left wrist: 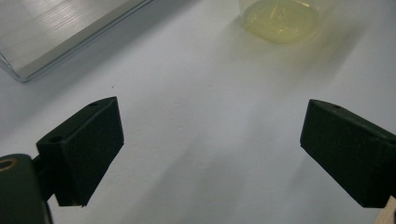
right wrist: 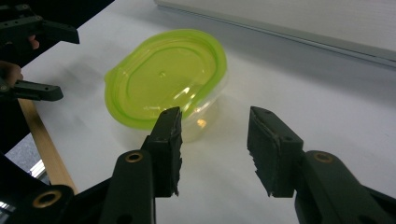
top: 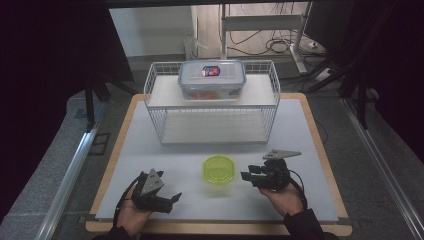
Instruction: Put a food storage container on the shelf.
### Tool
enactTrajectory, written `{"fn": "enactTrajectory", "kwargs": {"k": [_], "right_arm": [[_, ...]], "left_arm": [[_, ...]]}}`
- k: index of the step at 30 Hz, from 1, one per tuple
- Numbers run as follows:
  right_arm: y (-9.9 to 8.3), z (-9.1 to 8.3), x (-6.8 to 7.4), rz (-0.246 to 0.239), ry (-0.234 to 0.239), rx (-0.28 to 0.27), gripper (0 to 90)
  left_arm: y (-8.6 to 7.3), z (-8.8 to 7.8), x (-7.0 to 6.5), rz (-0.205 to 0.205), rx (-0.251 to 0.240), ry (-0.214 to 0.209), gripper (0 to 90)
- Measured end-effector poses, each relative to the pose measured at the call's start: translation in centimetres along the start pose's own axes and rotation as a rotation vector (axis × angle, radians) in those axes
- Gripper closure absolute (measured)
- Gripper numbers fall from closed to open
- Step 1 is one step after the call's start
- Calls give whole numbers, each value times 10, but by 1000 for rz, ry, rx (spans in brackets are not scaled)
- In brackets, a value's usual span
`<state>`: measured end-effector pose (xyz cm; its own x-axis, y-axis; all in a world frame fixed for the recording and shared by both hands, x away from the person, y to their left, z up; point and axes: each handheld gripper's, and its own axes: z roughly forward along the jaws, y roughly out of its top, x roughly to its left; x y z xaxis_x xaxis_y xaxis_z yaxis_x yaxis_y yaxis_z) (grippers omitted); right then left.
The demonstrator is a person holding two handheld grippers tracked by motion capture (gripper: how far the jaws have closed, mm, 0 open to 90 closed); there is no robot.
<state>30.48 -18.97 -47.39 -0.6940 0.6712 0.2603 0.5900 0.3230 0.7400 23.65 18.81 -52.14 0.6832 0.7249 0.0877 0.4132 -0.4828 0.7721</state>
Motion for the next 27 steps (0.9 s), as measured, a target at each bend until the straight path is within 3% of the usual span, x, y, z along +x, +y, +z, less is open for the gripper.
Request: {"fn": "enactTrajectory", "kwargs": {"k": [4, 7, 9, 10, 11, 12, 15, 18, 20, 21, 27], "right_arm": [[7, 12, 1, 18, 18, 12, 561], [11, 24, -4, 72, 45, 12, 567], [11, 27, -6, 81, 52, 10, 578], [11, 29, -8, 101, 64, 11, 585], [12, 33, -11, 153, 91, 12, 599], [12, 33, -11, 153, 91, 12, 599], [12, 41, -14, 213, 126, 26, 614], [12, 44, -15, 226, 131, 39, 630], [11, 47, -17, 260, 149, 44, 647], [9, 48, -21, 309, 179, 44, 661], [6, 50, -27, 380, 232, 42, 703]], "left_arm": [[0, 1, -1, 0, 3, -2, 60], [0, 1, -1, 2, 5, -4, 60], [0, 1, -1, 3, 5, -5, 60], [0, 1, -1, 3, 5, -5, 60], [0, 1, -1, 4, 5, -6, 60], [0, 1, -1, 4, 5, -6, 60], [0, 1, -1, 6, 6, -6, 60], [0, 1, -1, 6, 6, -6, 60], [0, 2, -1, 6, 6, -7, 60], [0, 2, -1, 7, 6, -7, 60], [0, 2, -2, 11, 10, -9, 60]]}}
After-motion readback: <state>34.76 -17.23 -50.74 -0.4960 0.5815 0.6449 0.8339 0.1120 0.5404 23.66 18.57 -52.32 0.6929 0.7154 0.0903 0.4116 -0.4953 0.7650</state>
